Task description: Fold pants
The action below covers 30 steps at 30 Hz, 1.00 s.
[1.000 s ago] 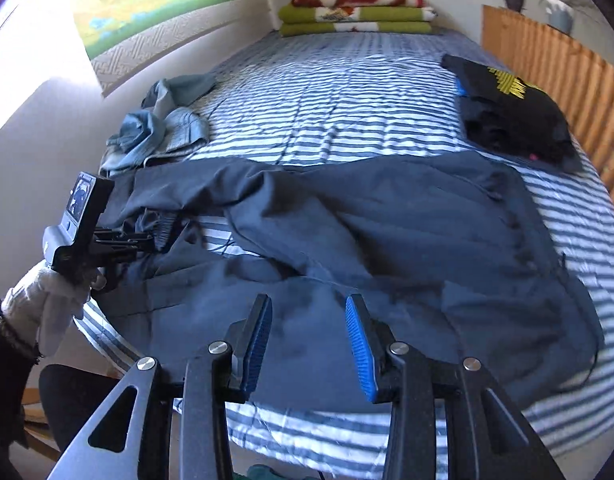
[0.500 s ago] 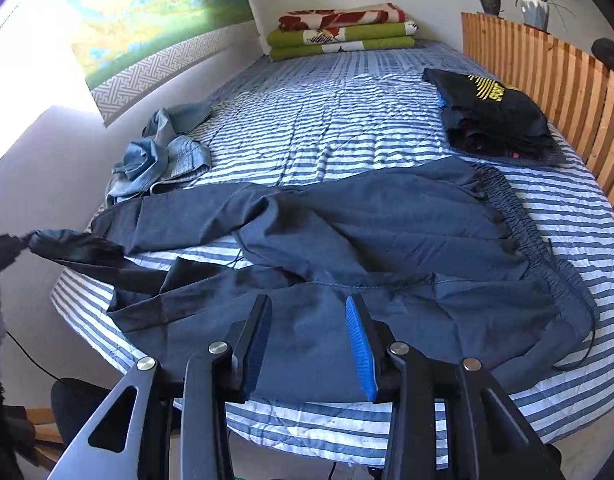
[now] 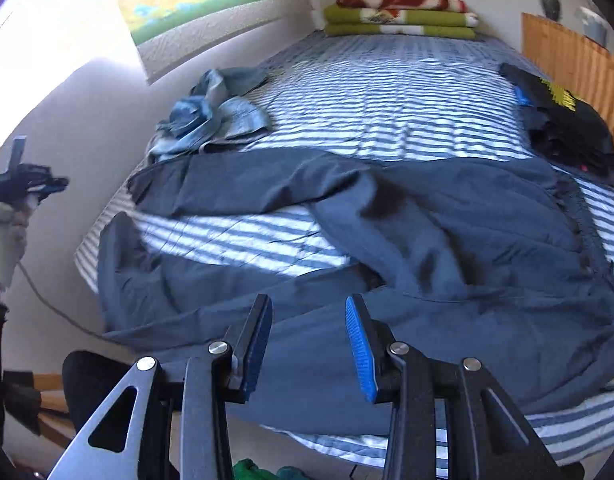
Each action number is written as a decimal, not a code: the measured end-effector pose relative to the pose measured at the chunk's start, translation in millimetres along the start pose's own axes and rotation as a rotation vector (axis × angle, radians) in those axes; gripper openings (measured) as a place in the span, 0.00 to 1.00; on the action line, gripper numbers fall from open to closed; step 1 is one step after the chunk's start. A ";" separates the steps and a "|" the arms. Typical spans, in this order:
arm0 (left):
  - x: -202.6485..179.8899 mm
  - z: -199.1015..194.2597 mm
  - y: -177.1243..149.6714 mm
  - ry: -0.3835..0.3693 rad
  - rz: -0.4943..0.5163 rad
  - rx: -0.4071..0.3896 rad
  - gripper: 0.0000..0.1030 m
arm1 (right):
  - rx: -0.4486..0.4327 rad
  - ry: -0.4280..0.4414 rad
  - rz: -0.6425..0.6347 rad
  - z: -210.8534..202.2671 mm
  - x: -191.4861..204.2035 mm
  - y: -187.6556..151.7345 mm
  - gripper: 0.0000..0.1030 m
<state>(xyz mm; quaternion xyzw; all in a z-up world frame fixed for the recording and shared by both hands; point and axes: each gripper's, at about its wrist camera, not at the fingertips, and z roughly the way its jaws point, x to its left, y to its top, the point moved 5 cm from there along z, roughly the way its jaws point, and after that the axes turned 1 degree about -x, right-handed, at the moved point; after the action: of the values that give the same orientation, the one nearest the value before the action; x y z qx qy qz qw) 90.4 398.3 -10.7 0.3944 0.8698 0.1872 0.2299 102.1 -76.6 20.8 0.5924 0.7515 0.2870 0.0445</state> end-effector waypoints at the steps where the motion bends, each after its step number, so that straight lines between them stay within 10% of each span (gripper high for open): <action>1: 0.7 -3.6 -12.2 -0.012 -0.012 0.000 0.13 | 0.013 0.024 -0.046 6.9 15.0 -0.4 0.35; 12: 23.3 -2.1 -113.5 -0.051 -0.060 0.063 0.13 | 0.189 0.265 -0.783 73.9 194.8 -36.5 0.44; 21: 49.1 -0.9 -124.0 -0.062 -0.133 0.077 0.13 | 0.285 0.262 -1.078 122.6 240.2 -71.4 0.54; 25: 54.9 0.0 -122.8 -0.047 -0.130 0.077 0.13 | 0.265 0.175 -1.106 123.3 231.8 -69.4 0.01; 30: 51.0 10.9 -114.1 -0.048 -0.125 0.079 0.13 | 0.135 0.162 -0.796 93.9 185.0 23.2 0.00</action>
<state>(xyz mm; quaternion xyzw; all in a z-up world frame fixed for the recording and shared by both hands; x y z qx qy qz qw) -1.9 368.7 -90.4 0.3523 0.8937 0.1283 0.2462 106.0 131.6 4.6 0.2326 0.9402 0.2430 0.0538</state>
